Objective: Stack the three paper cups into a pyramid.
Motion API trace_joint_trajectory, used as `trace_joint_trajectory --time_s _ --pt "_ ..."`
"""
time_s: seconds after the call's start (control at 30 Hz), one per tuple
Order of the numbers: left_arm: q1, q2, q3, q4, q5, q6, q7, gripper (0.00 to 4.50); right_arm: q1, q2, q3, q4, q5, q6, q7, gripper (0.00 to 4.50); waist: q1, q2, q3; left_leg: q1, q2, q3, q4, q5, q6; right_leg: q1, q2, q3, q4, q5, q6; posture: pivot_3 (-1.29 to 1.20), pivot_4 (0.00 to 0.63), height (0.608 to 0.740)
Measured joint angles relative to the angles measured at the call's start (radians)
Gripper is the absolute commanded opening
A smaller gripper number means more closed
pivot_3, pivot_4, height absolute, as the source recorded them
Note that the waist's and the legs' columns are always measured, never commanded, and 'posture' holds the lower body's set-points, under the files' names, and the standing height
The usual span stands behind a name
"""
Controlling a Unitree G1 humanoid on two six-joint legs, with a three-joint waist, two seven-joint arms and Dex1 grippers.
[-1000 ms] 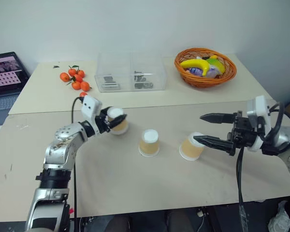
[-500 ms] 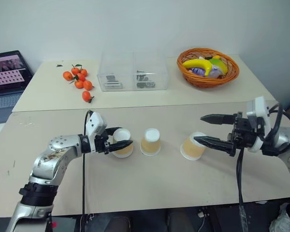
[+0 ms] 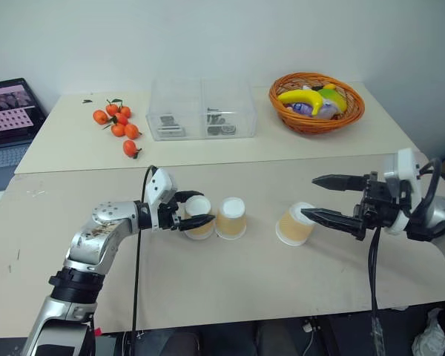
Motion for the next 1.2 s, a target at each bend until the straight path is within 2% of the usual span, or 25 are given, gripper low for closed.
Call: trace_joint_trajectory --time_s 0.13,0.37,0.47,0.63,0.73,0.83,0.93,1.0,1.1,1.2 --pt "-0.002 -0.038 0.009 -0.001 -0.003 0.002 0.043 4.44 0.0 -0.002 0.0 0.0 0.0 0.0 -0.001 4.5 -0.001 0.0 0.0 0.0 0.0 0.0 0.001 0.0 0.0 0.0 0.0 0.0 0.0 0.0 0.0 0.0 0.15 0.738" --pt "0.011 -0.034 0.133 -0.13 -0.123 0.088 0.11 4.44 -0.001 -0.01 -0.001 0.011 0.001 0.0 0.01 4.5 -0.001 0.0 0.0 0.0 0.0 0.0 0.001 0.0 0.0 0.0 0.0 0.0 0.0 0.001 0.0 0.0 0.15 0.738" --pt "0.019 0.015 0.234 -0.213 -0.229 0.164 0.142 4.44 0.006 -0.023 -0.011 0.059 0.001 0.004 0.024 4.5 -0.002 0.0 0.0 -0.001 0.0 0.0 0.001 0.0 0.0 -0.001 0.0 0.0 0.0 0.001 0.0 0.0 0.15 0.738" --pt "0.058 0.161 0.439 -0.379 -0.482 0.297 0.136 4.44 0.065 -0.059 -0.002 0.187 -0.13 -0.069 0.052 4.5 -0.002 0.001 0.0 0.0 0.0 0.0 0.001 0.0 0.0 0.0 0.0 0.0 0.0 0.0 0.0 0.0 0.15 0.738" --pt "0.198 0.237 0.438 -0.476 -0.533 0.334 0.072 4.44 0.1 -0.067 0.011 0.228 -0.199 -0.123 0.07 4.5 -0.006 0.001 0.0 -0.001 0.0 0.0 0.001 0.0 0.0 -0.001 0.0 0.0 0.0 0.0 0.0 0.0 0.15 0.738" --pt "0.381 0.332 0.388 -0.589 -0.482 0.305 -0.064 4.44 0.126 -0.058 0.02 0.254 -0.238 -0.158 0.076 4.5 -0.01 0.001 0.0 0.0 0.0 0.001 0.001 0.0 0.0 -0.001 0.001 0.001 0.001 0.0 -0.001 0.0 0.15 0.738" --pt "0.414 0.34 0.357 -0.628 -0.45 0.271 -0.07 4.44 0.128 -0.036 0.037 0.254 -0.258 -0.188 0.073 4.5 -0.002 0.001 0.0 0.002 0.001 0.001 0.001 0.0 0.0 0.008 0.001 0.001 0.0 0.0 -0.001 0.0 0.15 0.738" --pt "0.43 0.339 0.323 -0.65 -0.43 0.252 -0.07 4.44 0.129 -0.011 0.051 0.26 -0.277 -0.199 0.064 4.5 -0.003 0.001 0.0 0.009 0.002 0.001 0.0 -0.001 0.001 0.017 0.001 0.001 0.0 -0.007 0.007 0.0 0.15 0.738" --pt "0.418 0.334 0.304 -0.653 -0.422 0.232 -0.059 4.44 0.125 0.015 0.063 0.266 -0.28 -0.2 0.052 4.5 -0.004 0.001 0.0 0.009 0.002 0.001 0.0 -0.001 0.001 0.017 0.001 0.001 0.0 -0.007 0.007 0.0 0.15 0.738" --pt "0.372 0.333 0.283 -0.649 -0.421 0.231 -0.04 4.44 0.097 0.036 0.082 0.274 -0.284 -0.2 0.037 4.5 -0.005 0.001 0.0 0.009 0.002 0.001 0.0 -0.001 0.001 0.015 0.001 0.001 0.0 -0.002 0.0 0.0 0.15 0.738"
